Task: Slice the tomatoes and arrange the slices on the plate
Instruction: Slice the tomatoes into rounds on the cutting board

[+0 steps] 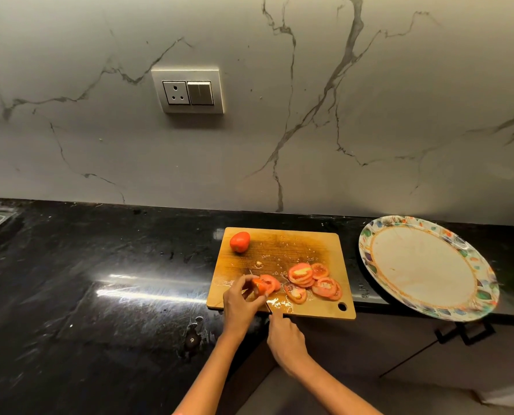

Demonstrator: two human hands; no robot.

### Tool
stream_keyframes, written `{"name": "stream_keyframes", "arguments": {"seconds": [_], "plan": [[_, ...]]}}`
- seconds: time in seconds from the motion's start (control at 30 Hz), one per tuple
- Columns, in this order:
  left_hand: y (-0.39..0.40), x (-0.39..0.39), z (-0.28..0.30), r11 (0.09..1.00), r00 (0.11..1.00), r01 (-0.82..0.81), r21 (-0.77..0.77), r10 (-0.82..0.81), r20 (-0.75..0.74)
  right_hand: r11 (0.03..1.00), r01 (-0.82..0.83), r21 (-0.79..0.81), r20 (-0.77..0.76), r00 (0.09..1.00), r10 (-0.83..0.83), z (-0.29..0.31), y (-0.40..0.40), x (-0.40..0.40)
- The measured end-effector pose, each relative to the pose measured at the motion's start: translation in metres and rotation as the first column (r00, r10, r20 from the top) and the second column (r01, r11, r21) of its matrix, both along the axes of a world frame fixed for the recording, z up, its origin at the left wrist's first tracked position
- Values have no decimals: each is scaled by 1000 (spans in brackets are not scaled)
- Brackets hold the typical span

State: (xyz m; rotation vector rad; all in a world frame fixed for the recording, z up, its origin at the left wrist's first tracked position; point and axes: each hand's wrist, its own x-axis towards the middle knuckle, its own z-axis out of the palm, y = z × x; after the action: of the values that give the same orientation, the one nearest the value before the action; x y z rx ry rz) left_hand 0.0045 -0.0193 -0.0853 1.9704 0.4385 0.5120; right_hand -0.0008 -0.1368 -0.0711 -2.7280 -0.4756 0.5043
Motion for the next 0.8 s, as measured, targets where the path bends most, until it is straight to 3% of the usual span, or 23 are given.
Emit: {"name": "stream_keyframes", "arguments": {"seconds": [0.13,0.23,0.57,0.8], "plan": [[14,0,-2,993,998,-4,-118,-3,-61,1000,-1,19,-25,1000,1,1,-2,3],[23,-1,-4,995,992,18,-99,-31,-126,999,17,43,-37,999,-16,-2,-14,4],[13,1,-5,981,993,55,-188,-73,-91,913,44,406,-55,998,-23,13,-22,17],[16,3,-5,985,992,62,-163,-79,-100,939,-1,344,-82,996,31,14,-16,15]]}}
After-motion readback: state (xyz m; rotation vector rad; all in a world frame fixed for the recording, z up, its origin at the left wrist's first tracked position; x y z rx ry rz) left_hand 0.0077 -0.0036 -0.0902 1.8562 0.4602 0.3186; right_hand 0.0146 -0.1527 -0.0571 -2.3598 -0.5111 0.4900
